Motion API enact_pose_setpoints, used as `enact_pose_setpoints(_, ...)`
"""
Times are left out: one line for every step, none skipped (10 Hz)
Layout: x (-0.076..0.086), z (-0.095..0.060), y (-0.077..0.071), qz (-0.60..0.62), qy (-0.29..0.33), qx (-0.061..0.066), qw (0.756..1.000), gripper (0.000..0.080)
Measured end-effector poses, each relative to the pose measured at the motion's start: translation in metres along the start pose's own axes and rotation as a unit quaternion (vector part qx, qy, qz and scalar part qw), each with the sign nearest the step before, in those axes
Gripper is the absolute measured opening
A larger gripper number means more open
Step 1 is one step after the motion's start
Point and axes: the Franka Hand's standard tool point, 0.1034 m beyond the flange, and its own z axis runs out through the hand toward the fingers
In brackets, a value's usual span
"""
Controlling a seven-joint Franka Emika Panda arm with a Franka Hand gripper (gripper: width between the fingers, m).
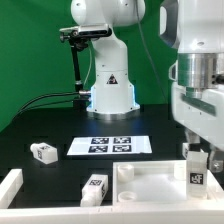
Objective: Assemble one leg
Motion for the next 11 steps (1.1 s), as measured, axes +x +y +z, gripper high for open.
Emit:
enact_pose_setpoints(0.0005,0.0021,0.0028,-0.057,0.0,-0.002,0.998,0.0641)
enact_pose_setpoints(0.0039,0.0048,0.0067,-0.123,0.003,0.002,0.992,0.0647)
enact_pose_setpoints(0.0045,0.0057,0.0076,-0.152,0.004,0.002,0.988,0.0647)
enact_pose_setpoints(0.0046,0.0061,0.0077,-0.18,0.004,0.002,0.984,0.0647)
enact_pose_setpoints(0.0048,0.0065,0.0079,-0.221,0.004,0.001,0.975,0.0649)
enact_pose_setpoints(0.0057,0.0071,0.0073,-0.26,0.002,0.002,0.966,0.0649)
enact_pose_setpoints(0.0085,0.0067,0.0053,-0.296,-0.003,-0.004,0.955,0.0649)
enact_pose_setpoints(0.006,0.0032,0.0006,-0.32,-0.01,-0.011,0.947,0.0649)
enact_pose_setpoints(0.0028,0.0036,-0.0008,-0.311,-0.009,-0.009,0.95,0.0649)
enact_pose_setpoints(0.0028,0.0041,-0.0005,-0.305,-0.009,-0.009,0.952,0.0649)
enact_pose_setpoints(0.0033,0.0041,-0.0004,-0.305,-0.009,-0.009,0.952,0.0522)
